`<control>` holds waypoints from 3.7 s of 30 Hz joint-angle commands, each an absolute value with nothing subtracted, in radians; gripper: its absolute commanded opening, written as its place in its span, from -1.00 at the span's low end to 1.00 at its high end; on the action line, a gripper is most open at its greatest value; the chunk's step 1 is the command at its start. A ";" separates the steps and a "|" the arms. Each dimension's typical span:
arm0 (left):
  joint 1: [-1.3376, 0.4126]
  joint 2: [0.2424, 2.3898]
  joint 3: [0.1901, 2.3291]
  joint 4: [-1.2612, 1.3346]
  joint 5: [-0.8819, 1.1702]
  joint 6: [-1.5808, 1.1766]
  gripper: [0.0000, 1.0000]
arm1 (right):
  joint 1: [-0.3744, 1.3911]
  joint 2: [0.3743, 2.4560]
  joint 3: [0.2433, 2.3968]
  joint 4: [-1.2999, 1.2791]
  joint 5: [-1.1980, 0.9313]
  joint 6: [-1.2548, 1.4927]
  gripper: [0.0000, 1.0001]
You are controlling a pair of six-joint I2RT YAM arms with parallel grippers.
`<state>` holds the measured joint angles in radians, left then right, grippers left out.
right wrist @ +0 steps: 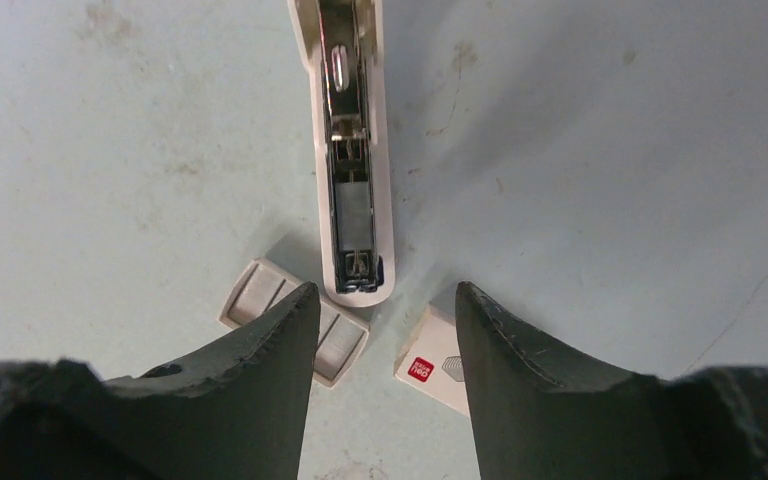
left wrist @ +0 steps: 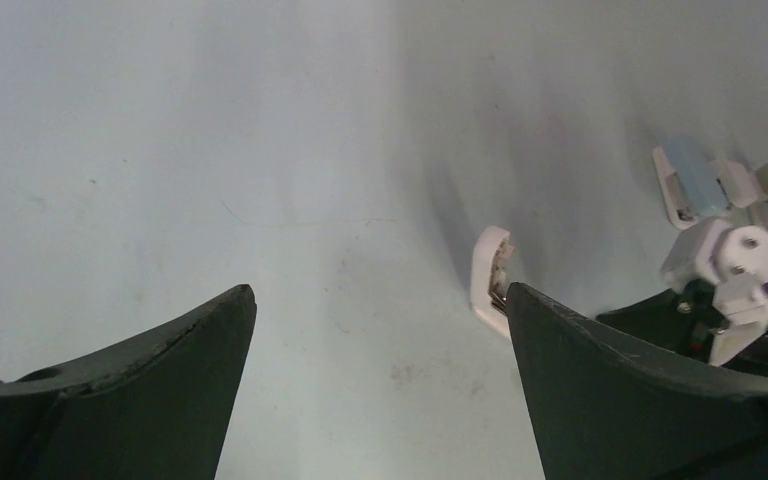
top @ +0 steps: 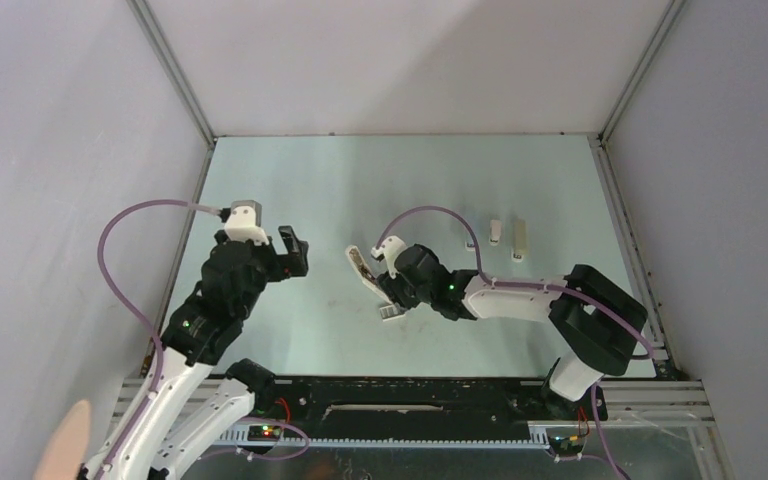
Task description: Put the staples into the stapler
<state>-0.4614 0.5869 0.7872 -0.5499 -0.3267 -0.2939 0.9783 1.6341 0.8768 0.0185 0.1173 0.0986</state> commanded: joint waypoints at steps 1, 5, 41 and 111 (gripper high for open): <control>-0.456 0.636 0.818 -0.534 -0.257 -0.408 0.97 | 0.988 1.631 0.831 0.181 0.103 0.102 0.10; -0.456 0.701 0.801 -0.481 -0.211 -0.465 0.97 | 0.988 1.651 0.808 0.227 0.115 0.093 0.09; -0.359 1.277 0.677 0.063 0.188 -0.760 0.23 | 1.003 1.726 0.735 0.387 0.137 0.054 -0.85; -0.506 0.416 0.848 -0.558 -0.357 -0.256 0.99 | 1.043 1.626 1.233 -0.516 0.208 0.219 0.34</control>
